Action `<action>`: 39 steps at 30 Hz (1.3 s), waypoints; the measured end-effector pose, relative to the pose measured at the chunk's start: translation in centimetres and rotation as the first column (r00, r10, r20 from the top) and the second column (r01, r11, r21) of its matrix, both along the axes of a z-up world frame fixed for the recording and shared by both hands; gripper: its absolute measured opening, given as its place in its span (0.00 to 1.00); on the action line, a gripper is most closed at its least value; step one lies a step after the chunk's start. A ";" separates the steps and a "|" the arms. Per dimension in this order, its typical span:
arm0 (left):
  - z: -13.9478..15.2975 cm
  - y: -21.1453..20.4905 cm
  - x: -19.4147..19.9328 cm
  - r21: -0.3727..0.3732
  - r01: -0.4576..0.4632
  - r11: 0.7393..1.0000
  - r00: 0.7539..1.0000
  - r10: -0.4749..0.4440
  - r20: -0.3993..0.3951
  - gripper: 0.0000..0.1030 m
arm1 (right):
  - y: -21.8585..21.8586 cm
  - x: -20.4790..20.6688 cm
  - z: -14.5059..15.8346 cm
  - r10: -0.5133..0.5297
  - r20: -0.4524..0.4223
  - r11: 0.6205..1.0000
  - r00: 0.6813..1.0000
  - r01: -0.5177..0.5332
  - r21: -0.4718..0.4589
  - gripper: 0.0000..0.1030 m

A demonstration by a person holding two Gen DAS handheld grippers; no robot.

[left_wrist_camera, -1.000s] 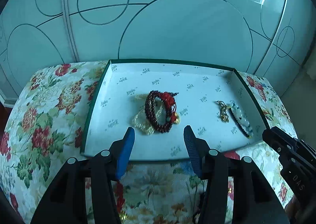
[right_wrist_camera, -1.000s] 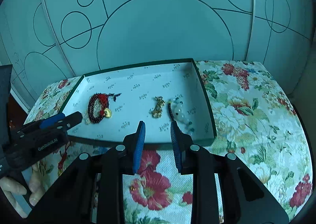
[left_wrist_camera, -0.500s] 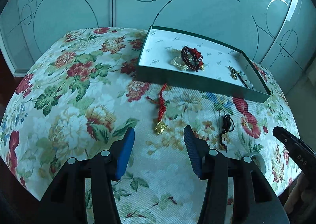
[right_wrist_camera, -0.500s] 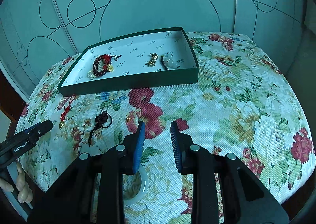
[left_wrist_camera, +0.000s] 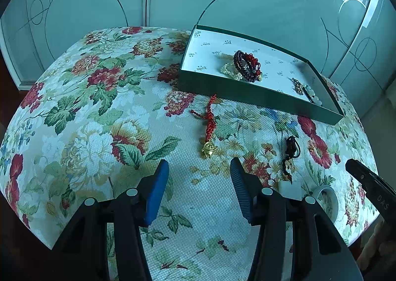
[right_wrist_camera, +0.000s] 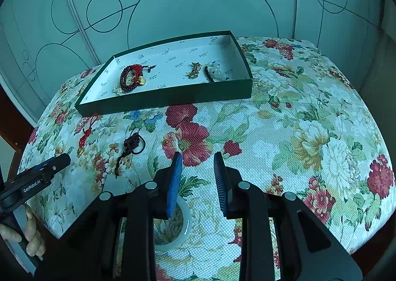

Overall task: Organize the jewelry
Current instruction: 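Lower the left tool onto the second red tassel with gold charm and close it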

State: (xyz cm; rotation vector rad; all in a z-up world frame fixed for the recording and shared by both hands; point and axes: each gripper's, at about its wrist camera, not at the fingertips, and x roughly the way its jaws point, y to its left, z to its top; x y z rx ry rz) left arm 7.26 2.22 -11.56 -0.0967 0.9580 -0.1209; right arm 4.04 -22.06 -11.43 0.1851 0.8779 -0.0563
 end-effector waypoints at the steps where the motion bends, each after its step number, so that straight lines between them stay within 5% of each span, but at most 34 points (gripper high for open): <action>1: -0.1 -0.1 0.3 0.000 0.000 1.000 1.000 0.000 -0.002 0.50 | 0.1 0.2 -0.1 0.003 -0.001 1.000 1.000 -0.003 -0.001 0.26; 27: -1.0 0.8 2.4 0.005 -0.007 1.000 1.000 0.007 0.004 0.50 | 4.5 5.0 -3.2 0.068 -0.057 0.997 0.996 -0.070 -0.035 0.25; 39: -1.2 0.5 2.4 -0.010 -0.001 1.000 1.000 0.001 -0.006 0.50 | 4.0 5.1 -3.3 0.053 -0.049 0.994 0.997 -0.057 -0.090 0.00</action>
